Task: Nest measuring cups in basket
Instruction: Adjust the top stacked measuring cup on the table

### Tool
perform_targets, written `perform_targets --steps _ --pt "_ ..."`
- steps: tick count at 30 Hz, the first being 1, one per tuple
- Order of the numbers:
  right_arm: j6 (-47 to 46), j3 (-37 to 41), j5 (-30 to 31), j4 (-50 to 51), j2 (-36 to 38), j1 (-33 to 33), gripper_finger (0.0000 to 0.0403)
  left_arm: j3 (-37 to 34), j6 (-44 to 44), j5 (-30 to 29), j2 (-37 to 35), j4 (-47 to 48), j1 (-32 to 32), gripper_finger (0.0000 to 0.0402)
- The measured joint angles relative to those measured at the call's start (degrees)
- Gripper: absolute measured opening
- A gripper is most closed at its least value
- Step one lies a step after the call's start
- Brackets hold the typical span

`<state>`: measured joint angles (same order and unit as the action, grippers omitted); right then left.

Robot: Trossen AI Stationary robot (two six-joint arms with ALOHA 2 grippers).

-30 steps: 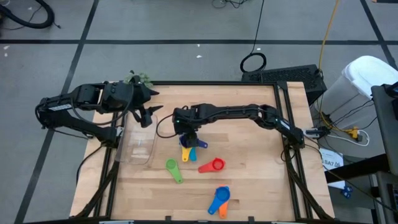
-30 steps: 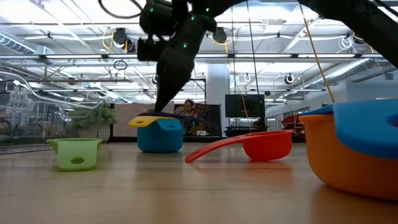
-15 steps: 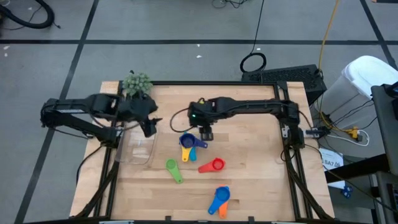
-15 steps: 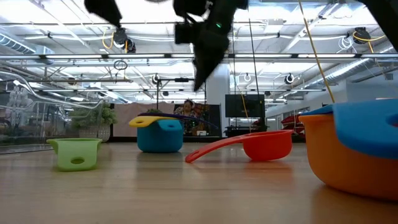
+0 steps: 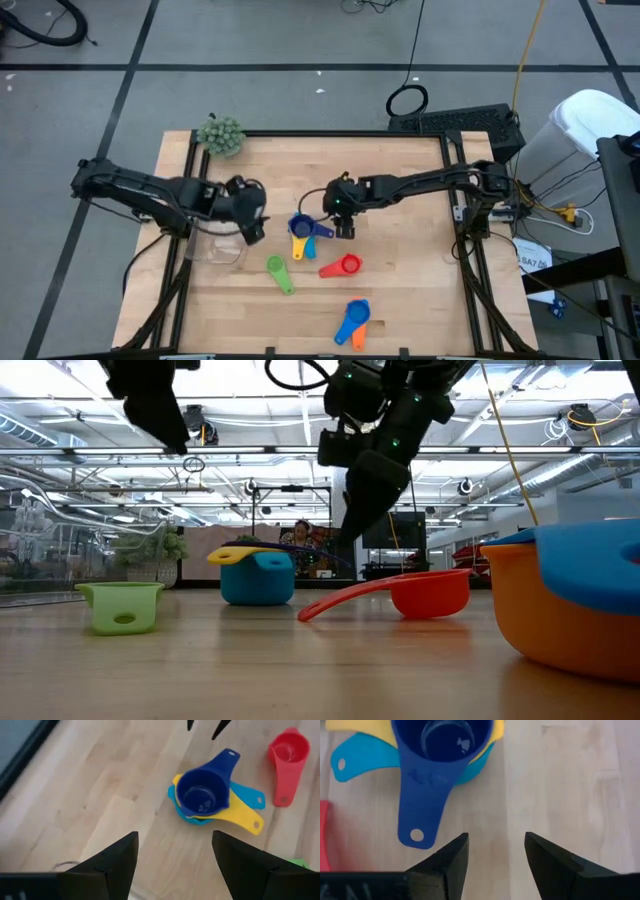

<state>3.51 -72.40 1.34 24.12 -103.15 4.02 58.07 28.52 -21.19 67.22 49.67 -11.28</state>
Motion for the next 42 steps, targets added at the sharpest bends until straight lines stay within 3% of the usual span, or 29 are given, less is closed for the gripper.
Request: perform_targets --steps 6,10,13,16,18,32,42 --pt "0.5 0.1 0.1 -0.4 -0.9 -1.0 0.0153 -3.2 1.2 -0.2 4.3 -4.1 -0.4 0.0257" --pt "2.8 0.1 1.6 -0.5 -0.9 -1.7 0.0043 -3.3 0.1 0.0 6.8 -3.9 -0.5 0.0229" --pt "3.4 0.1 2.0 -0.8 -0.9 -1.9 0.0010 -3.3 -1.0 0.1 7.7 -3.9 -0.5 0.0154" --pt "3.3 0.1 1.9 -0.6 -0.9 -1.9 0.0002 -3.3 -1.4 1.0 7.9 -3.5 -0.5 0.0043" --pt "3.3 0.1 1.9 -0.7 -0.9 -1.9 0.0001 -3.3 -1.5 1.2 7.7 -3.7 -0.5 0.0016" --pt "3.2 0.1 1.6 -0.7 -0.9 -2.3 0.0000 -9.4 0.1 6.9 10.3 -13.0 -0.5 0.0002" --pt "1.5 4.2 0.0 -3.4 -0.9 -2.3 0.0000 -9.2 0.6 10.5 15.7 -17.0 -1.6 0.0001"
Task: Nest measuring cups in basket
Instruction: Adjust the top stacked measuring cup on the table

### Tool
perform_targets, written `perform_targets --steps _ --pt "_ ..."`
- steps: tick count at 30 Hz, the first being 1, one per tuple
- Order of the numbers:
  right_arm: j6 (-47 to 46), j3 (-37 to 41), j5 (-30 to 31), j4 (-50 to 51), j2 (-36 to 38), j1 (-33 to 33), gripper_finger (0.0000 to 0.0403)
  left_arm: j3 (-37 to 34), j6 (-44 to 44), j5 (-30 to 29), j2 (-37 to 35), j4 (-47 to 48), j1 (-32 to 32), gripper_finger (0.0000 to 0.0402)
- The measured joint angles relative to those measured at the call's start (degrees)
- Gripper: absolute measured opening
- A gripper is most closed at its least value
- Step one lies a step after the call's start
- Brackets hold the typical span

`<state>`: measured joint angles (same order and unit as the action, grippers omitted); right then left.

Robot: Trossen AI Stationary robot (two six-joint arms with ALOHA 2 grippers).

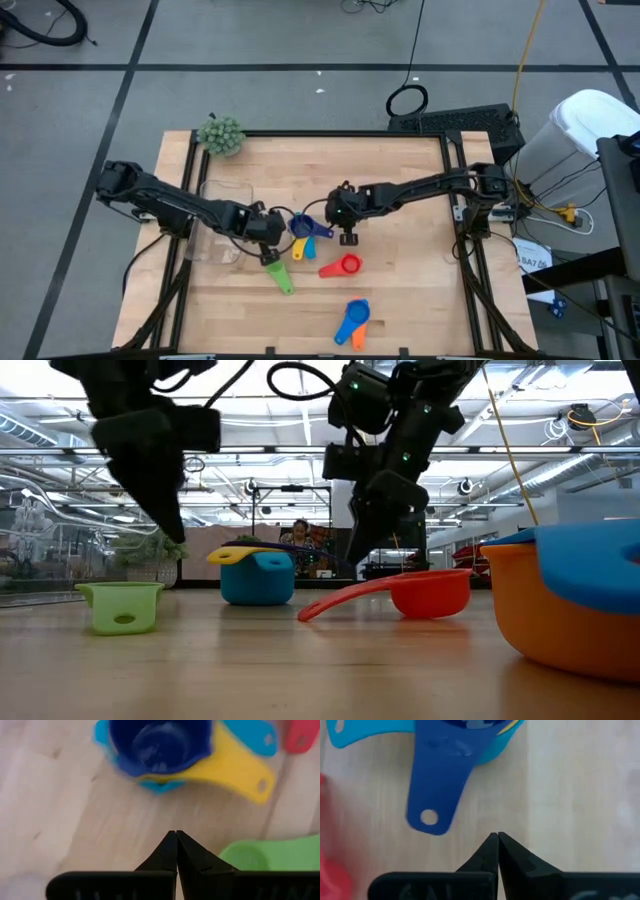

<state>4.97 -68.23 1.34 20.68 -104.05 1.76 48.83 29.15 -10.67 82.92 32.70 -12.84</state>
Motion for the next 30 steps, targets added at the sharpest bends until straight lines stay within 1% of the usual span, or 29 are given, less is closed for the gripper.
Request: perform_targets --steps 2,3,10,19,24,30 --pt "-1.1 0.8 -1.5 -0.8 0.0 0.0 0.0000 0.2 -0.1 0.8 0.9 -2.1 0.0 0.0001" --pt "-1.3 1.0 -1.7 -1.4 0.0 -0.1 0.0000 0.1 -0.1 1.2 0.9 -1.6 0.0 0.0001" --pt "-1.5 1.2 -1.9 -5.9 0.0 -1.8 0.0000 0.1 -0.1 2.7 1.2 -3.5 0.0 0.0001" --pt "-5.3 1.2 -4.5 -10.1 -1.5 -5.2 0.0000 0.1 -1.9 2.8 1.2 -5.9 0.7 0.0001" --pt "-6.8 0.5 -4.6 -11.2 -1.9 -7.4 0.0000 0.1 -2.7 2.8 1.2 -6.3 1.6 0.0001" --pt "-7.3 0.2 -4.6 -14.0 -1.8 -7.5 0.0000 0.1 -3.4 2.8 1.2 -7.4 2.0 0.0001"
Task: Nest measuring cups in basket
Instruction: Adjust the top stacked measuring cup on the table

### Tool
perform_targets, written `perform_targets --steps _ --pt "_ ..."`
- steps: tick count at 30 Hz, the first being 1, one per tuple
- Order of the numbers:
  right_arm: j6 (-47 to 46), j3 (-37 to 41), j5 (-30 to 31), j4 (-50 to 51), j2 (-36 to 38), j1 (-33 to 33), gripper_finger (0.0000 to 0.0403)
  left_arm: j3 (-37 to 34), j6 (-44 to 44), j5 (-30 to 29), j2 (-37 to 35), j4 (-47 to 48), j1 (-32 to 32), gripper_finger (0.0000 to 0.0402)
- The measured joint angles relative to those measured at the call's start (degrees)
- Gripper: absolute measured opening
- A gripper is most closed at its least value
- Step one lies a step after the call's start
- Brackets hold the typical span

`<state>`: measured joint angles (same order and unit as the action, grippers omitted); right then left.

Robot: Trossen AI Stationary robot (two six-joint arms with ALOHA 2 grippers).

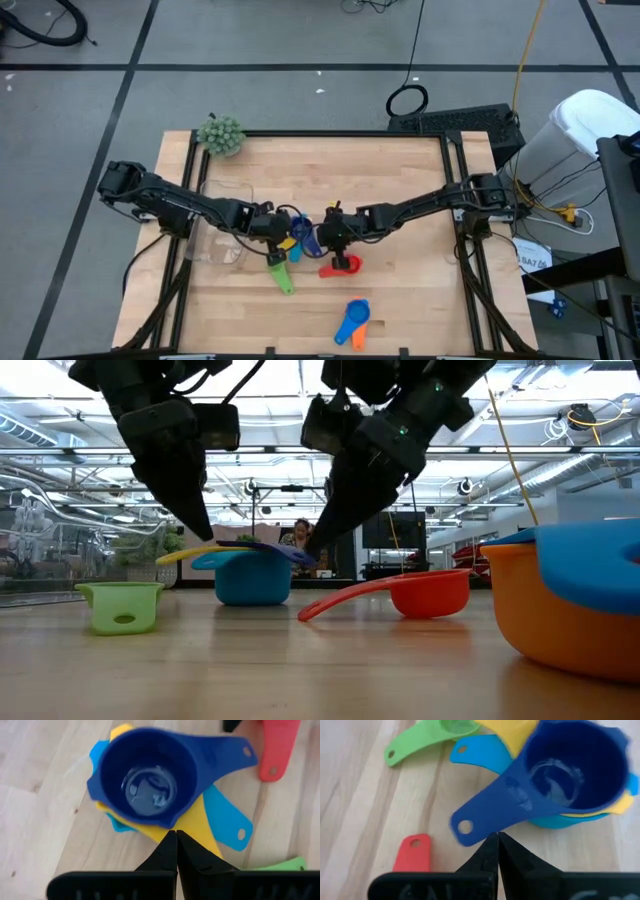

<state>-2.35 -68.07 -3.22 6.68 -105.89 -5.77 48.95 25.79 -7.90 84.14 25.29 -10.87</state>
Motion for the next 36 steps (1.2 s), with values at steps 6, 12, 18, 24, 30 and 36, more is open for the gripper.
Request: perform_targets --steps 6,12,18,24,30,36 --pt "0.2 0.0 0.1 -1.7 0.0 0.2 0.0000 0.0 -0.7 0.0 0.0 -3.2 0.0 0.0001" --pt "0.5 0.0 0.2 0.6 0.1 1.4 0.0000 2.3 -2.1 -2.5 -1.5 4.3 0.8 0.0001" --pt "1.6 0.0 1.6 3.5 0.2 2.2 0.0000 5.1 -1.8 -7.0 -3.9 21.8 2.4 0.0021" --pt "3.3 0.0 3.7 2.8 0.9 2.4 0.0000 3.3 -1.6 -2.5 -2.6 22.0 3.8 0.0031" --pt "3.3 0.0 4.7 -4.7 3.2 2.5 0.0000 2.9 -1.7 -2.5 -1.4 18.2 3.3 0.0032" --pt "2.0 0.0 1.5 -9.1 2.0 3.9 0.0000 2.8 -2.2 -2.6 -1.6 17.3 3.6 0.0032"
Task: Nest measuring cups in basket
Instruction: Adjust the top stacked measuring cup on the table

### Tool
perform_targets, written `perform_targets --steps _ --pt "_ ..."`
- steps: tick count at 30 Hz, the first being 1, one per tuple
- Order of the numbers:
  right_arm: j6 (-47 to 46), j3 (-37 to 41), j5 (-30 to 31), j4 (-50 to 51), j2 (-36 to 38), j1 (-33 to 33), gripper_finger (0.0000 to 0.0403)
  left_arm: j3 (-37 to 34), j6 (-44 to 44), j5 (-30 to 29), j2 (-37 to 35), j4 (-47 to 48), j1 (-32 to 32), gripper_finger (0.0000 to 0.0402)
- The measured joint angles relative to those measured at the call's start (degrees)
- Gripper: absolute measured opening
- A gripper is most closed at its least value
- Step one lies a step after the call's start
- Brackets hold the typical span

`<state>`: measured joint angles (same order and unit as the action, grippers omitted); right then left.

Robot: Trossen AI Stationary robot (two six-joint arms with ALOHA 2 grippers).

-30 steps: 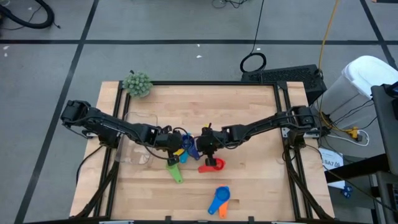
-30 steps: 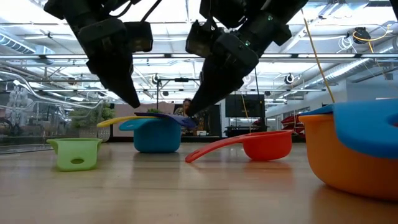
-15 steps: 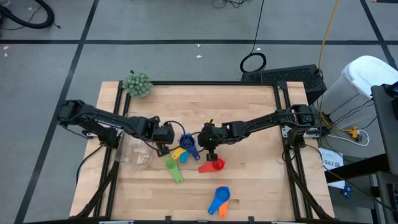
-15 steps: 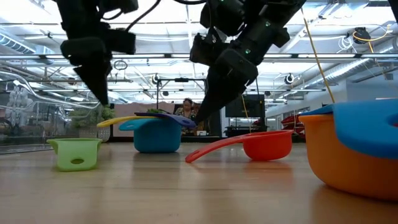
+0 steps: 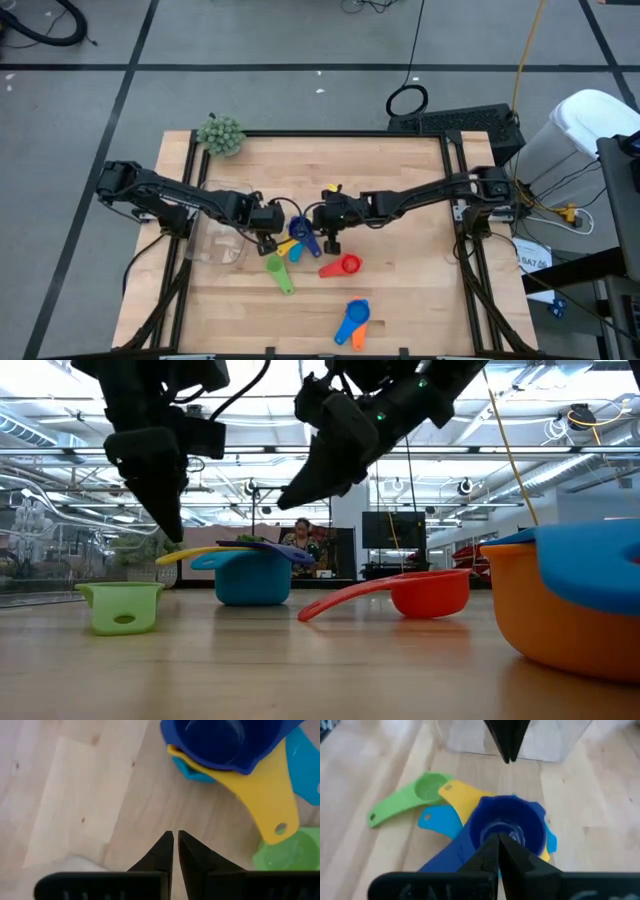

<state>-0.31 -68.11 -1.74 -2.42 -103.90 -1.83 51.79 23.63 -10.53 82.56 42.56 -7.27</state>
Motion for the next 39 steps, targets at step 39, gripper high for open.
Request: perform_targets --steps 39 --pt "6.4 -14.6 -6.2 8.3 -14.1 2.2 0.0000 2.9 -13.3 -17.7 -31.2 -10.9 -4.0 0.0033"
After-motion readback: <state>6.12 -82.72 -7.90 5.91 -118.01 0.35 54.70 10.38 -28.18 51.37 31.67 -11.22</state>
